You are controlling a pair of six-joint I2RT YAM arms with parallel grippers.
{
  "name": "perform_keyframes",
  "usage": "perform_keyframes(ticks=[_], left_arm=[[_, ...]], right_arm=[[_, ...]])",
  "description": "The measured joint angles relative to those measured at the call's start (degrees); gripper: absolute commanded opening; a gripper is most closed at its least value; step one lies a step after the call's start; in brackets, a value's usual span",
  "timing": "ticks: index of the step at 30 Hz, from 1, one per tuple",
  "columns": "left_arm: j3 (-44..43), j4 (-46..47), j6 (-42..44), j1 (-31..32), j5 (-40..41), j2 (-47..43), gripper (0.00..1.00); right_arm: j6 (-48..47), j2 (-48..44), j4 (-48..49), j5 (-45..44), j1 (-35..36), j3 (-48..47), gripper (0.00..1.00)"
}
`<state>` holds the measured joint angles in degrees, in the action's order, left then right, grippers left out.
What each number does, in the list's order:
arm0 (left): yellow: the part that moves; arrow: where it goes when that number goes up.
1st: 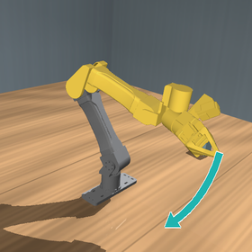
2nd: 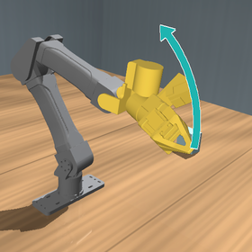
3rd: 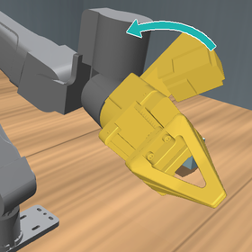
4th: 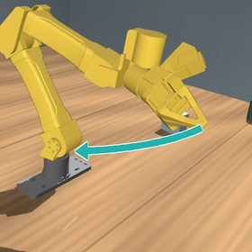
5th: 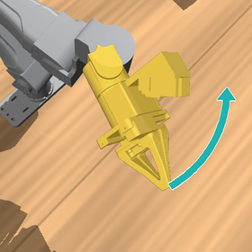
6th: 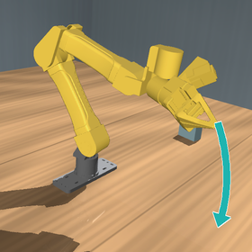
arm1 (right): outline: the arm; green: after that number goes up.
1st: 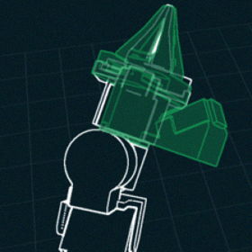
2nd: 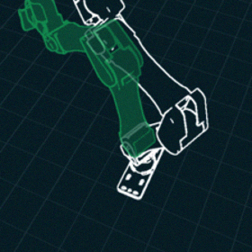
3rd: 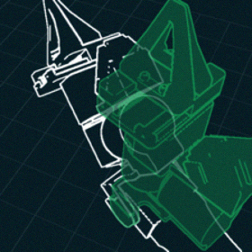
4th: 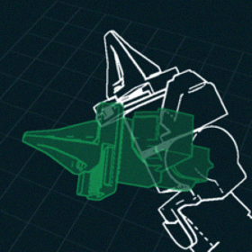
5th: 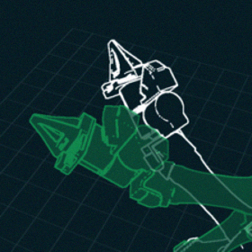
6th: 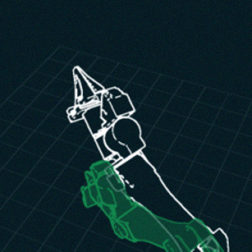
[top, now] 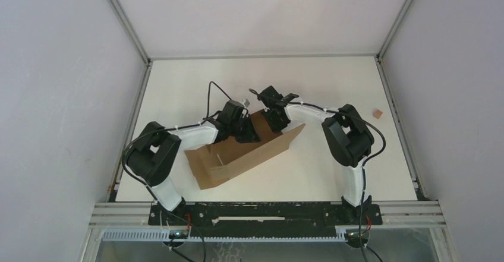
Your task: Fold the paper box
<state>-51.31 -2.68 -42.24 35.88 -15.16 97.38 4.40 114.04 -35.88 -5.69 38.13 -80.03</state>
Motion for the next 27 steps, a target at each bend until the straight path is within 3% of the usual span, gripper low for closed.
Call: perform_keyframes(ticks=[18,27], left_arm=[[0.0,-0.44,-0.24,0.0,0.02,-0.9,0.1],[-1.49,-11.54,1.55,-0.46,4.63,-20.22,0.14]], right_arm=[[0.04,-0.26,-0.17,-3.89,-0.61,0.66,0.03],[-0.28,-12.61,15.74,-6.03,-1.36,17.22,0.01]])
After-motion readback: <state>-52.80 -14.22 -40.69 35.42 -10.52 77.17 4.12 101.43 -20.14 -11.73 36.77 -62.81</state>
